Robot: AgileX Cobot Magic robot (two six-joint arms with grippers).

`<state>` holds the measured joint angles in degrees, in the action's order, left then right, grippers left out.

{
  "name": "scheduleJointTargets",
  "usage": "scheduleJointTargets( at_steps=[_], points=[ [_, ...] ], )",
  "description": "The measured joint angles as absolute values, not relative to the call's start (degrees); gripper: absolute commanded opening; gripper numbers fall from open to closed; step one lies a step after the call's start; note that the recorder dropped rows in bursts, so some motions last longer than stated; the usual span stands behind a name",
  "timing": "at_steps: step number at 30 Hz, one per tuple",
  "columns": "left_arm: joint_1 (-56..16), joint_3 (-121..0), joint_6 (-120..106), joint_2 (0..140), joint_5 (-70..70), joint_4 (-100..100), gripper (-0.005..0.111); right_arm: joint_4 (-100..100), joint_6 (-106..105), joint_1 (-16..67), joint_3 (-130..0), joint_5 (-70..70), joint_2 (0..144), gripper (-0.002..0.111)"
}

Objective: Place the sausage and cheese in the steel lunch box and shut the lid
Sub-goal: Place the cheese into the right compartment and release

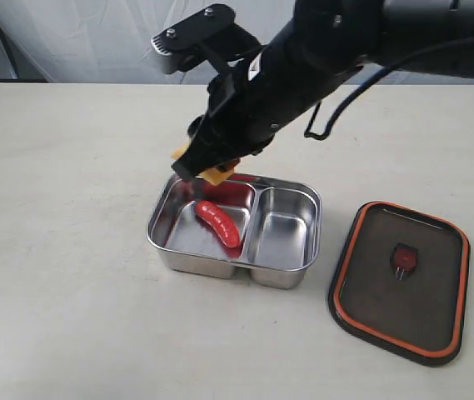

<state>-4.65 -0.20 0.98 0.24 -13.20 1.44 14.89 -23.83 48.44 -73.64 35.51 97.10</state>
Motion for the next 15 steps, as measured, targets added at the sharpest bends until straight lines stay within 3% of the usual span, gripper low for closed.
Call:
scheduleJointTargets(
  at_steps=[15],
  points=[
    [-4.7,-0.2,1.0,0.2,-13.2,1.4,0.0,4.0,-8.0,47.7,-54.6,30.5,90.4,0.004]
  ],
)
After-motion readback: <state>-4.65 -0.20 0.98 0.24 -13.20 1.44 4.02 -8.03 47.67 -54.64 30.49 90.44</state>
